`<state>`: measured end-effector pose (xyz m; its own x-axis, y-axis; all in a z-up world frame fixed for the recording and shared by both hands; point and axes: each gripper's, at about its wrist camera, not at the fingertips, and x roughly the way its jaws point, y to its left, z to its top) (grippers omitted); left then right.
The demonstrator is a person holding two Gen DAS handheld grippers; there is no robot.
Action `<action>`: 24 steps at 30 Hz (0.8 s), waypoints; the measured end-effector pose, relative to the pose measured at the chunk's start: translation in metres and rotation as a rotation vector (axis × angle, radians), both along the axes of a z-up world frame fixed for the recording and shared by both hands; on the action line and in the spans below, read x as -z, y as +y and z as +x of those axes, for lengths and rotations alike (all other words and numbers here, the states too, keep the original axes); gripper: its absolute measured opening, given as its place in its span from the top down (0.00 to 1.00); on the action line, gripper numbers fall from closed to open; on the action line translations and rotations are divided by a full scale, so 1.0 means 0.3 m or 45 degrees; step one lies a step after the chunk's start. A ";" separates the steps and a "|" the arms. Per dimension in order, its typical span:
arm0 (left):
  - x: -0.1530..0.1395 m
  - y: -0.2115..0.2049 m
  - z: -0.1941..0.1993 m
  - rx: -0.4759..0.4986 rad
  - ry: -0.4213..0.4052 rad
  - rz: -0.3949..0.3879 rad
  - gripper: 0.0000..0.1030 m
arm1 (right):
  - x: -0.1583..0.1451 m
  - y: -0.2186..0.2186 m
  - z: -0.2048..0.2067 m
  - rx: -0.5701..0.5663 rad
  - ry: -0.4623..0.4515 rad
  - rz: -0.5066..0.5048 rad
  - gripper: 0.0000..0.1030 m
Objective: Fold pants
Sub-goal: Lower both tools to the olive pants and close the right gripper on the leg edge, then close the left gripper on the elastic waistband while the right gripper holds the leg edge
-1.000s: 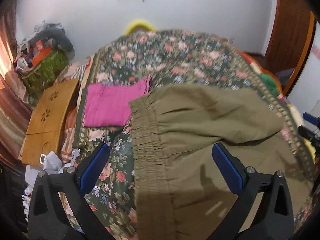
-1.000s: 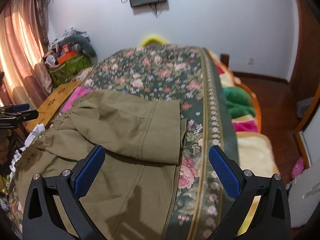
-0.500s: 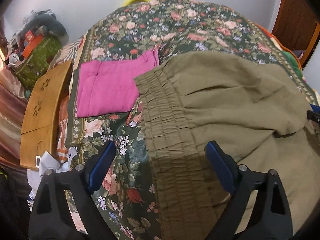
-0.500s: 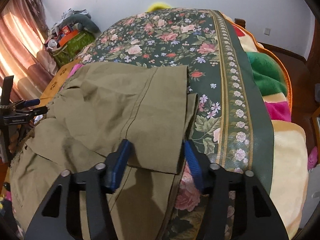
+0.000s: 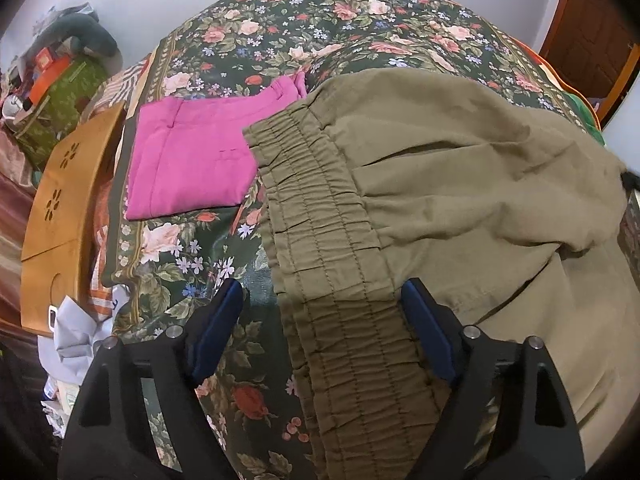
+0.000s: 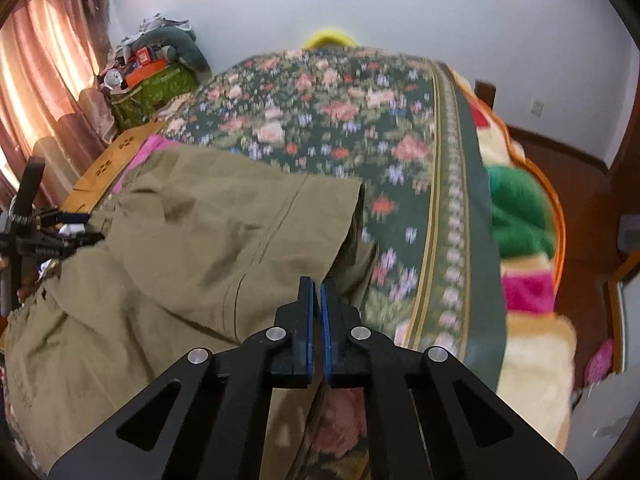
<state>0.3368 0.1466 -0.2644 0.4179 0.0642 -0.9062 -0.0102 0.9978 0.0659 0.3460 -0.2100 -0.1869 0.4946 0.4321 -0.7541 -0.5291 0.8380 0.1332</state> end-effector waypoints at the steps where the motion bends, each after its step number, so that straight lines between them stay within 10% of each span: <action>1: 0.000 -0.002 0.000 0.003 -0.003 0.008 0.19 | -0.014 0.009 0.007 -0.002 -0.025 -0.005 0.98; 8: 0.004 -0.003 -0.003 0.008 -0.018 0.037 0.19 | -0.070 0.099 0.128 -0.019 -0.164 -0.081 0.98; 19: 0.009 -0.009 -0.008 0.009 -0.040 0.052 0.19 | 0.176 0.244 0.280 -0.032 -0.008 -0.320 0.96; 24: 0.004 -0.009 -0.006 0.013 -0.043 0.047 0.21 | 0.101 0.184 0.274 -0.012 0.036 -0.244 0.94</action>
<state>0.3350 0.1440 -0.2655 0.4490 0.0933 -0.8887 -0.0032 0.9947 0.1028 0.4281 -0.1550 -0.2172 0.4687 0.2836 -0.8366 -0.5352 0.8446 -0.0135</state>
